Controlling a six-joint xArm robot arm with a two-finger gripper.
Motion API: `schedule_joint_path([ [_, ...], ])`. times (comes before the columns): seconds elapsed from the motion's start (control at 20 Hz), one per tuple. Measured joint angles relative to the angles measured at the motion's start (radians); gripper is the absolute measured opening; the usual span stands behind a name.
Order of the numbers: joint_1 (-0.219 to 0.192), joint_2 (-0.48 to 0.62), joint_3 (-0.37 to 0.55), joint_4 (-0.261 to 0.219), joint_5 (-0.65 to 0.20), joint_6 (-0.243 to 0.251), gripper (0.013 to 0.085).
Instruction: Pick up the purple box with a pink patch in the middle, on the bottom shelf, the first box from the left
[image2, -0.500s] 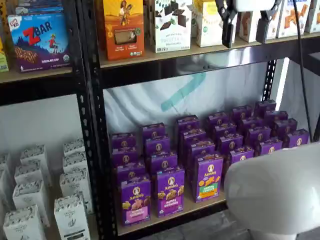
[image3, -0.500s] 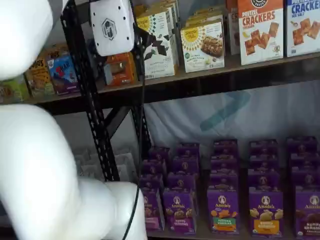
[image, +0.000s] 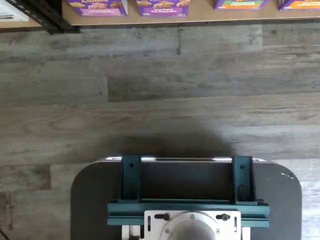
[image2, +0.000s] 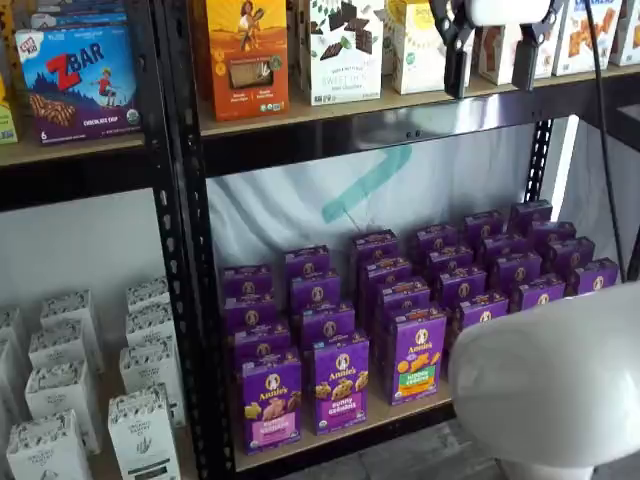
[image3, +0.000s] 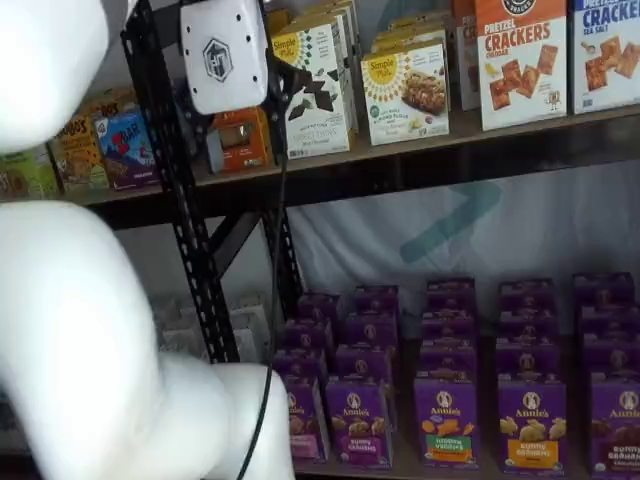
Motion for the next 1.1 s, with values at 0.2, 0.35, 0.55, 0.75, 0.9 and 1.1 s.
schedule_joint_path([
  [0.2,0.049,-0.014,0.034,-0.029,-0.028,0.037,0.0850],
  [0.35,0.070,-0.028,0.068,-0.031,-0.061,0.058,0.0850],
  [0.55,0.092,-0.043,0.128,-0.028,-0.108,0.082,0.0850],
  [0.75,0.111,-0.058,0.200,-0.024,-0.165,0.103,0.0850],
  [0.9,0.130,-0.070,0.265,-0.030,-0.219,0.120,0.0850],
  [1.1,0.148,-0.078,0.336,-0.046,-0.274,0.136,0.0850],
])
